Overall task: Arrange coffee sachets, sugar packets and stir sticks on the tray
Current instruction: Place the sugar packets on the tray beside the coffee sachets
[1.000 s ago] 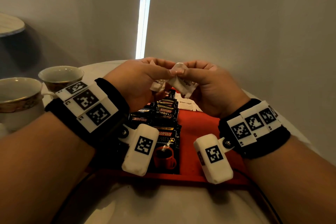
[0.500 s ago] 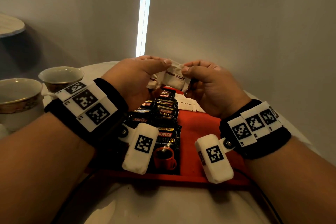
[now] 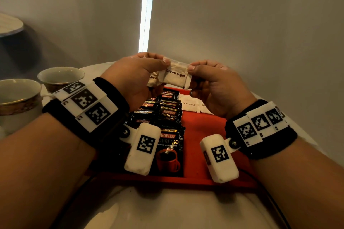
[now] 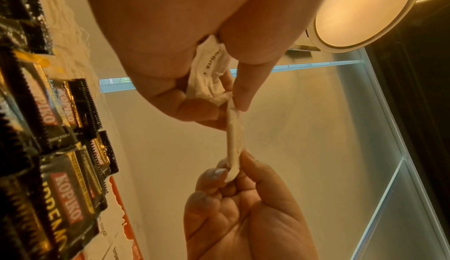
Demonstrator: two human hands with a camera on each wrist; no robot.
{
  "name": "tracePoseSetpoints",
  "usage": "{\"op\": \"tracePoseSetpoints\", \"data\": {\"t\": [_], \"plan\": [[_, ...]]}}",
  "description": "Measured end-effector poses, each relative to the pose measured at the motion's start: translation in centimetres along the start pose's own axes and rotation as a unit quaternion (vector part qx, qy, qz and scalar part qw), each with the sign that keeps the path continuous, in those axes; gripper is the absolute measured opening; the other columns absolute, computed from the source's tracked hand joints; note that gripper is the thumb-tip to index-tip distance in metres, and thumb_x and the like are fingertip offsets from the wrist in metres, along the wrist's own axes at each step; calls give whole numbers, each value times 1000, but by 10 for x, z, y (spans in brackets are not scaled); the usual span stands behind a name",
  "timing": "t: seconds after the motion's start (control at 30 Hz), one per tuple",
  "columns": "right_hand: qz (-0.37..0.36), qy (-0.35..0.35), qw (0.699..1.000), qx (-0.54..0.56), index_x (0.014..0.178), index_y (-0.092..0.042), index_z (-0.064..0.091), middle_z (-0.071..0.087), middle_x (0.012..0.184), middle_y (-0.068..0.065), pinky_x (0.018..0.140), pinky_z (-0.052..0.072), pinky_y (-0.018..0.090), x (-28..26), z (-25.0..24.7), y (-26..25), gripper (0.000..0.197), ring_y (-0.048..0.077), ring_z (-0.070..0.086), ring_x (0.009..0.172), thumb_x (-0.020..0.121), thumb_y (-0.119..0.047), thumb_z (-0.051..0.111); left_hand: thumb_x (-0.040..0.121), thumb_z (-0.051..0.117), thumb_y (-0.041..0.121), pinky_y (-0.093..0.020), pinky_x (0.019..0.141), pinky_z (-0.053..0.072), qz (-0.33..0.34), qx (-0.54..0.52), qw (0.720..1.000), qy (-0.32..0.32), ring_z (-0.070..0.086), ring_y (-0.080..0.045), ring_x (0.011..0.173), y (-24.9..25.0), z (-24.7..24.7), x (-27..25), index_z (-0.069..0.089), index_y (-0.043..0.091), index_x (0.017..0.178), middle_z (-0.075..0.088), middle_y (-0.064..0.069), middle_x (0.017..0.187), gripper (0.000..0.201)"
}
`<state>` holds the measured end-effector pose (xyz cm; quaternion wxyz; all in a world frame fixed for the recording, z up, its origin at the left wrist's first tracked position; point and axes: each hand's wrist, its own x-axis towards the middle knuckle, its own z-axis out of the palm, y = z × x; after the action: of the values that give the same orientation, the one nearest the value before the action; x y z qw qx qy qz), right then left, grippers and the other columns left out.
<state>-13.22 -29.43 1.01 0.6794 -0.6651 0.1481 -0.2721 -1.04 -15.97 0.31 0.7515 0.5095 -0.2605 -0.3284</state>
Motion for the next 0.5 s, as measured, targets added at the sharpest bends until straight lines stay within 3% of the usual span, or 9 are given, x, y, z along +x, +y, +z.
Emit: {"op": "tracePoseSetpoints", "data": {"t": [0.4,0.5], "plan": [[-1,-5,1000,-8,101,-5,63,72,80,11,50,47,24,-1,1,2,8,20,63,65,94,-4,60,94,63,11,-25,49,51,-4,13,1000,-5,72,-17,67,-2,1,-1,60,16,88,70,-7,93,8],[0,-3,1000,-11,99,-6,63,73,82,12,52,44,26,2,-3,1,5,22,64,68,94,-5,60,95,63,15,-24,50,51,-15,5,1000,3,70,-16,65,0,2,-2,61,14,96,70,-9,98,3]]}}
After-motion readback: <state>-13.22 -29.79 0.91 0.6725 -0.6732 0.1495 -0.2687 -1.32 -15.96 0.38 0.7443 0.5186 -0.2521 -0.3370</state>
